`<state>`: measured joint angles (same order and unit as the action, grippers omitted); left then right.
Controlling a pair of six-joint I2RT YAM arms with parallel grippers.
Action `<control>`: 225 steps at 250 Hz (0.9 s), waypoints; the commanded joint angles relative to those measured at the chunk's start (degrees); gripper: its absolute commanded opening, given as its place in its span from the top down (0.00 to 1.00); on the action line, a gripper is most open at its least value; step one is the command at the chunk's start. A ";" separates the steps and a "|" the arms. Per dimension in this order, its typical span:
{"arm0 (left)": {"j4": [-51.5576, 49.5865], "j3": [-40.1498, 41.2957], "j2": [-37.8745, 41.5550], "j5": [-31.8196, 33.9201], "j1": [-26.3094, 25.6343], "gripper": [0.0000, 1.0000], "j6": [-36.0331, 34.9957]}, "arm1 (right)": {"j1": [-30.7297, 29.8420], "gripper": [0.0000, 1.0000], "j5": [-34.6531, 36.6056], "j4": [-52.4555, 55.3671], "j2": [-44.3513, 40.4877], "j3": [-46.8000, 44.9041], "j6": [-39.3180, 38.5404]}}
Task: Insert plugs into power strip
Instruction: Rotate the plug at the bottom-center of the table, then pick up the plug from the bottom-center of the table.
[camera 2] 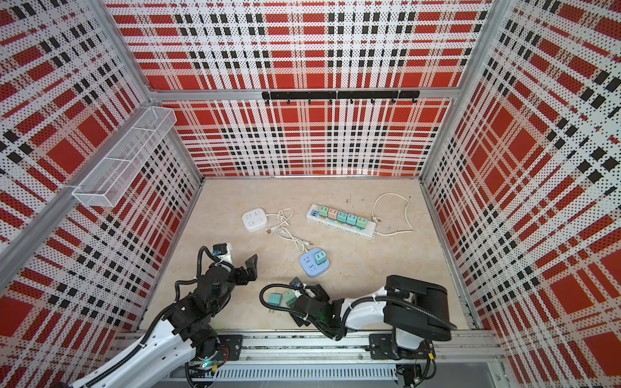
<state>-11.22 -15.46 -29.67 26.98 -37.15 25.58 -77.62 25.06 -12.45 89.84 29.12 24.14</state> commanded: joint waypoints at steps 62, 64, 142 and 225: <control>-0.47 0.87 1.21 0.18 0.46 0.01 1.62 | -0.59 0.07 -4.19 -3.67 -4.30 -2.77 -2.42; -0.47 0.87 1.24 0.18 0.44 0.01 1.61 | -0.60 0.07 -4.64 -4.06 -4.12 -2.83 -2.58; -0.53 0.85 1.23 0.00 0.55 0.01 1.63 | -0.43 0.03 -7.58 -9.35 3.31 0.54 -7.72; -0.44 0.82 1.16 -0.11 0.71 0.01 1.59 | 4.24 0.18 -13.67 -12.74 8.49 1.90 -8.43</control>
<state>-11.66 -15.40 -28.86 26.48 -37.04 25.74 -74.15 14.96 -24.21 96.07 30.46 16.12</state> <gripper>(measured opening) 0.994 0.857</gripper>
